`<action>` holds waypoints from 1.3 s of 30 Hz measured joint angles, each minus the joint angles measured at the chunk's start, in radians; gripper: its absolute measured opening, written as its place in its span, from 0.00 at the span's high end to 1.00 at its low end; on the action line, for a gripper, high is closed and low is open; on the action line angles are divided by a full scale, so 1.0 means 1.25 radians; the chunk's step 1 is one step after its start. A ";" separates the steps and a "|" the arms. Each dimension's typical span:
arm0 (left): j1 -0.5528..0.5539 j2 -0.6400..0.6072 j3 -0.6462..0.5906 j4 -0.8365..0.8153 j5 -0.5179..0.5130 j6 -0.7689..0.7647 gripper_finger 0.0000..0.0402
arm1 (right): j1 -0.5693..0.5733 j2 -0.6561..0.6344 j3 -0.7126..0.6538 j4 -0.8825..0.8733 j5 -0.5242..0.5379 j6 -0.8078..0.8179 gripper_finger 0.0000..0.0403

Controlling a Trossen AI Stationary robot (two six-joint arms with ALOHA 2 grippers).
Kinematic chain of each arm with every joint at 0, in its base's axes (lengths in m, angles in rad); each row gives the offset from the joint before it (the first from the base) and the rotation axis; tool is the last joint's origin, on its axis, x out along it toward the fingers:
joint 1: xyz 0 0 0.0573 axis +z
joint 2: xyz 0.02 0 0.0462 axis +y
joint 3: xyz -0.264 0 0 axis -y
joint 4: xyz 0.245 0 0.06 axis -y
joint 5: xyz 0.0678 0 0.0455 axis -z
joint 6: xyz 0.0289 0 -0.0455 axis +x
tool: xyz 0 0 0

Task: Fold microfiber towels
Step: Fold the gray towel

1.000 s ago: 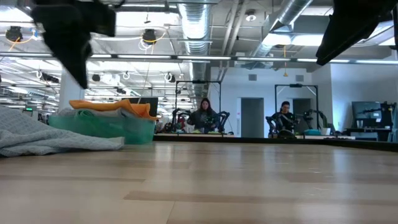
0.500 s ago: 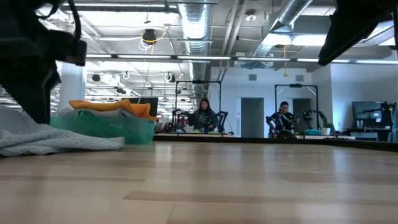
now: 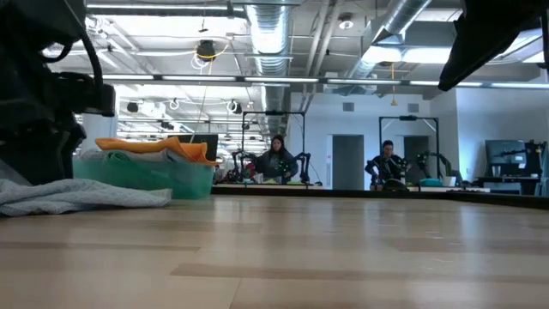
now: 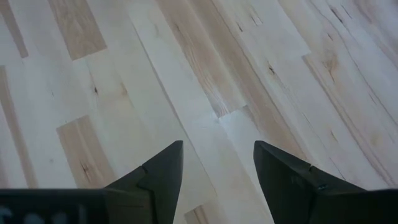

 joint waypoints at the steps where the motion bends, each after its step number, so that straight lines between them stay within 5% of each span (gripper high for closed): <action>1: 0.003 0.013 -0.003 0.018 -0.001 0.006 0.61 | 0.000 0.000 0.000 0.000 0.000 0.000 0.45; 11: 0.040 0.143 0.009 0.263 -0.009 0.144 0.61 | 0.000 0.000 0.000 0.005 -0.001 0.000 0.45; 25: 0.086 0.154 0.063 0.297 0.046 0.284 0.61 | 0.000 0.000 0.000 0.011 -0.001 0.000 0.45; 39: 0.026 0.152 0.327 -0.182 0.096 0.141 0.61 | 0.000 0.000 0.000 0.011 -0.001 -0.001 0.45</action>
